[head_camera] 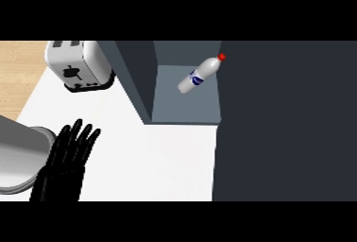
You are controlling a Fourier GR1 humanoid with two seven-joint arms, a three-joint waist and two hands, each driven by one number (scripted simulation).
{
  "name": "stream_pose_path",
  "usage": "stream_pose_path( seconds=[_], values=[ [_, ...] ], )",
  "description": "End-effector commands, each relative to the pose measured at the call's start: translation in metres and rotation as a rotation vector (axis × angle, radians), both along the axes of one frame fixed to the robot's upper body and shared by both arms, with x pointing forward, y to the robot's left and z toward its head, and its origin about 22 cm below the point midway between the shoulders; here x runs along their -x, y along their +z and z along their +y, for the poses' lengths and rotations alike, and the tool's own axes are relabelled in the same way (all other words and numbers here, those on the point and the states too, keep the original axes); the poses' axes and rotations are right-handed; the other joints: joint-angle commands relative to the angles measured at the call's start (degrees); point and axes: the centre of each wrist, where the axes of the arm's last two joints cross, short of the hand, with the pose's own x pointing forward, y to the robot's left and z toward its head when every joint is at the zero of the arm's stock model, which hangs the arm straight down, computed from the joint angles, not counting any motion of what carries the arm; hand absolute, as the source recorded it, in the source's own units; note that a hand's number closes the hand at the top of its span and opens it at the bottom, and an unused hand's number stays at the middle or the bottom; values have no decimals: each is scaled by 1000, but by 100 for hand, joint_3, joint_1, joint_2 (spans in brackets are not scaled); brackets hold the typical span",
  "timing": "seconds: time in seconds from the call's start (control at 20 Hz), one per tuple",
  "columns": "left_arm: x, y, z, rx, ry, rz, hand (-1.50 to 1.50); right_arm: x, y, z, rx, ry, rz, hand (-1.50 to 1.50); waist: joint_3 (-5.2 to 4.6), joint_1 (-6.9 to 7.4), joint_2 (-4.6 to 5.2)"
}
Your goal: Pick up the bottled water, place it into the cabinet and close the cabinet
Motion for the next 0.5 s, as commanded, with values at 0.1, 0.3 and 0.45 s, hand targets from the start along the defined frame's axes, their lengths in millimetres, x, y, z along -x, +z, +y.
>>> stream_pose_path(
  seconds=[0.1,0.3,0.45],
  values=[
    [12,7,29,-10,12,9,-150,-2,51,11,167,134,-215,150,-38,161,-18],
    [14,17,45,1,19,-25,-150,1,47,22,79,133,-140,150,-39,219,43],
    [23,19,48,13,-15,-10,-150,1,37,31,-18,95,-87,150,-48,342,59]
  ],
)
